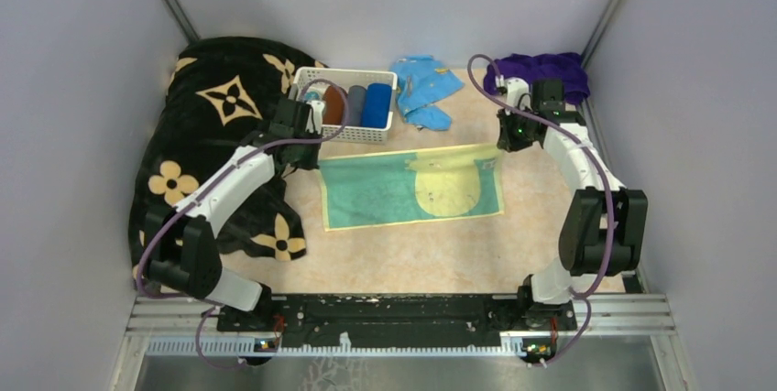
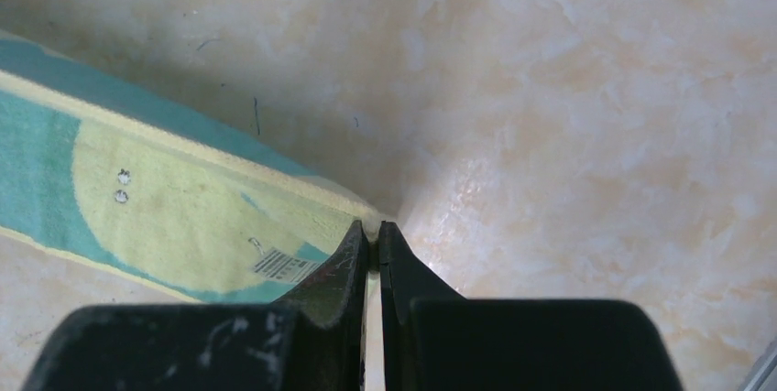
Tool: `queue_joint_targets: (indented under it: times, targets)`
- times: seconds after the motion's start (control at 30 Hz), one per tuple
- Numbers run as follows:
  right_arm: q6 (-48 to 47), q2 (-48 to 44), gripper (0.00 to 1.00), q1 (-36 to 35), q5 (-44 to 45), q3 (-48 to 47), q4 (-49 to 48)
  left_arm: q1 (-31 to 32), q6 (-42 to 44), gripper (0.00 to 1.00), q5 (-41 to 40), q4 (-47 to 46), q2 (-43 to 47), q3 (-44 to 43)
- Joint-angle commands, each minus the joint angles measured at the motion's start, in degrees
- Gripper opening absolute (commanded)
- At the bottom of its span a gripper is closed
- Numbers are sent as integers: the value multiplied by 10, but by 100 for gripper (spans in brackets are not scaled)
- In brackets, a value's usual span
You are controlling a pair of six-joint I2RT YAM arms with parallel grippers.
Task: Roll the towels
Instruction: Fold the towel at the center of the board.
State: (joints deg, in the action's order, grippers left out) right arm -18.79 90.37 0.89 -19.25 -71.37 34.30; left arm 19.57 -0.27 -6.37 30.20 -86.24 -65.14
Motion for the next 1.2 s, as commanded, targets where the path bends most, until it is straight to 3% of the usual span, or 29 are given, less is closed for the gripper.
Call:
queue_joint_targets:
  times: [0.0,0.67,1.17]
  targets:
    - [34,-42,0,2,58,39,-47,0,-43,0,39,17,58,47]
    - [112,-84,0,-9,102,166,-61,3,-221,0,82,37,101,175]
    - [154,-164,2,-10,116,221,-91,3,-266,0,89,30,170,216]
